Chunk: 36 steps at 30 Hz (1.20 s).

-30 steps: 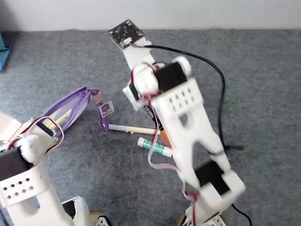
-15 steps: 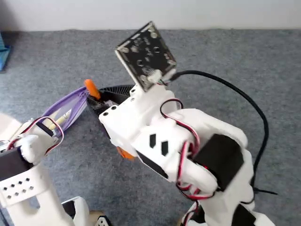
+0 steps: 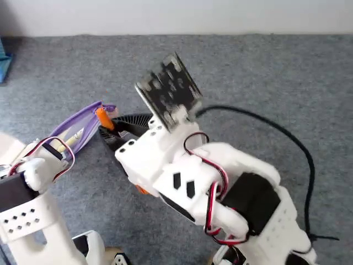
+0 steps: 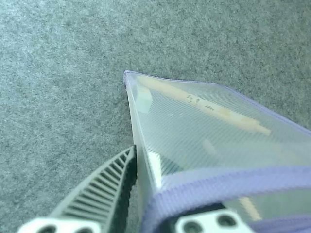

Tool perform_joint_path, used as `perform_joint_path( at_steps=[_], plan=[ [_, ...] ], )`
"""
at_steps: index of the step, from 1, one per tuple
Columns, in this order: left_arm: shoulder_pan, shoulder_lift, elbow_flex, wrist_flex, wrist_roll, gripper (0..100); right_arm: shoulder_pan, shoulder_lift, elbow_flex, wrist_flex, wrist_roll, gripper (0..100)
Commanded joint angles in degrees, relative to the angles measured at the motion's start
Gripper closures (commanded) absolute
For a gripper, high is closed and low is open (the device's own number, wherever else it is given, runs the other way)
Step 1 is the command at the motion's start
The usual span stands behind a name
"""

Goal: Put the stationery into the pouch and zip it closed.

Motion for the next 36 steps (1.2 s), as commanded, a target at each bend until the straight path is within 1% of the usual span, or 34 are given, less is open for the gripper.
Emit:
perform_joint_path(
  at_steps=[1, 5, 8, 11, 15, 19, 22, 26, 29, 31, 33, 36],
  plan=[
    [0.2, -0.3, -3.4, 0.1, 0.6, 99, -0.2, -5.2, 11.2, -16.8, -0.3, 99.1],
    [0.2, -0.1, -3.3, 0.1, 0.6, 99, -0.2, -4.9, 17.1, -32.5, -0.3, 99.1],
    [0.2, 0.1, -3.3, 0.1, 0.6, 99, -0.2, -1.5, 17.7, -42.9, 0.8, 99.1],
    [0.2, 0.1, -3.2, 0.1, 0.6, 99, -0.3, 2.7, 17.7, -50.8, 5.5, 99.1],
    [0.2, 0.1, -1.5, -0.1, 0.6, 99, -0.7, 7.4, 17.6, -59.6, 7.8, 99.1],
    [0.1, -0.3, -0.6, -1.1, 0.6, 99, -2.4, 9.9, 18.6, -60.4, 7.7, 99.1],
    [0.1, -0.3, -0.6, -1.1, 0.6, 99, -2.4, 10.9, 21.2, -60.5, 7.6, 99.1],
    [0.0, -0.3, -0.6, -1.1, 0.6, 99, -1.4, 9.7, 29.2, -60.5, 7.6, 99.1],
    [0.0, -0.3, -0.6, -1.1, 0.6, 99, -0.6, 5.8, 34.1, -59.7, 7.6, 98.9],
    [0.0, -0.3, -0.6, -1.1, 0.6, 99, -0.7, 2.9, 35.8, -55.9, 7.6, 98.8],
    [0.0, -0.3, -0.6, -1.1, 0.6, 99, -0.6, 0.2, 35.8, -49.0, 7.2, 96.9],
    [0.1, -0.3, -0.6, -1.1, 0.6, 99, 0.0, -3.4, 35.8, -41.7, 3.0, 86.4]
  ],
)
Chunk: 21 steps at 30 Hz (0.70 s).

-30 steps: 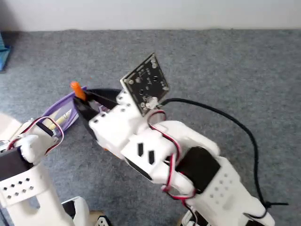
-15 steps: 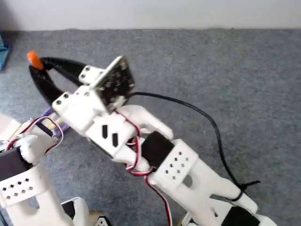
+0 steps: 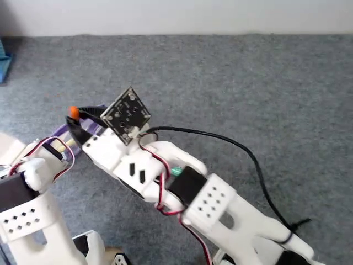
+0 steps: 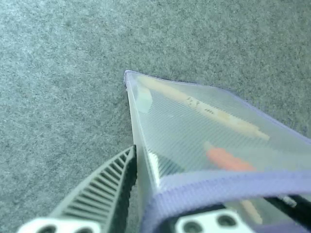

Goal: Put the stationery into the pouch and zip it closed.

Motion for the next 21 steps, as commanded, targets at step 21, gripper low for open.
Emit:
perform_joint_path(
  at_steps=[21],
  plan=[
    [0.1, -0.3, -0.6, -1.1, 0.6, 99, 21.8, 10.7, -8.7, 52.5, -5.9, 91.5]
  ],
)
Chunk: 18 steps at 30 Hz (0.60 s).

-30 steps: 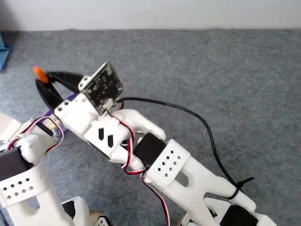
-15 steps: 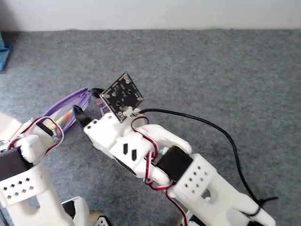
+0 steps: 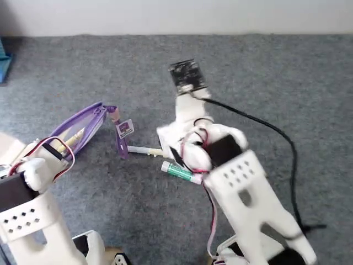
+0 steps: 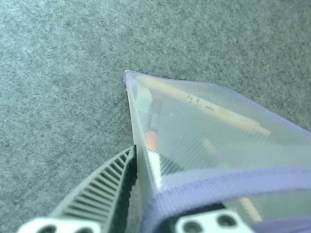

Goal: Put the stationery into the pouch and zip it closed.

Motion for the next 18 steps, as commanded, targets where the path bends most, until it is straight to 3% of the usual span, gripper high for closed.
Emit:
perform_joint_path(
  at_steps=[1, 12, 18],
  plan=[
    [0.1, -0.3, -0.6, -1.1, 0.6, 99, -1.0, 7.1, -2.9, 6.7, 2.9, 91.5],
    [0.1, -0.3, -0.6, -1.1, 0.6, 99, -7.3, 24.8, -3.6, 6.7, 7.0, 91.4],
    [0.1, -0.3, -0.6, -1.0, 0.6, 99, -6.6, 31.2, -9.7, 5.2, 9.1, 88.0]
  ],
)
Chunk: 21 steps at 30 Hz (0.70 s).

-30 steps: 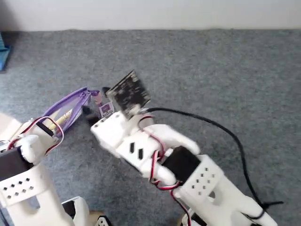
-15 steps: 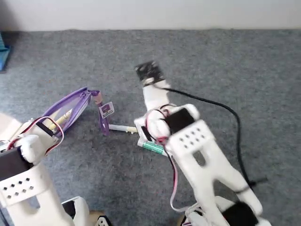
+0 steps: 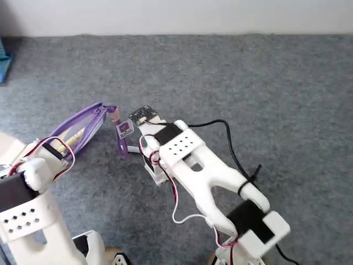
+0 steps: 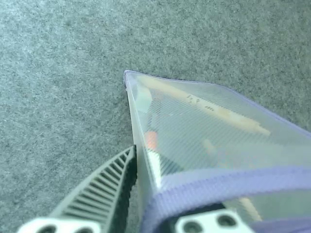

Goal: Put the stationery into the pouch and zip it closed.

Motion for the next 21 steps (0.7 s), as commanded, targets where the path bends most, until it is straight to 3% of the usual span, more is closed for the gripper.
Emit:
perform_joint_path(
  at_steps=[1, 6, 21],
  plan=[
    [0.1, -0.4, -0.6, -1.0, 0.6, 99, 0.6, 1.6, -5.9, -0.7, 3.0, 85.4],
    [0.1, -0.4, -0.6, -1.0, 0.6, 99, 1.9, 3.1, -6.9, -1.0, 7.6, 74.0],
    [0.1, -0.4, -0.6, -1.1, 0.6, 99, 4.2, 16.0, -7.1, -11.1, 9.2, 79.3]
  ],
)
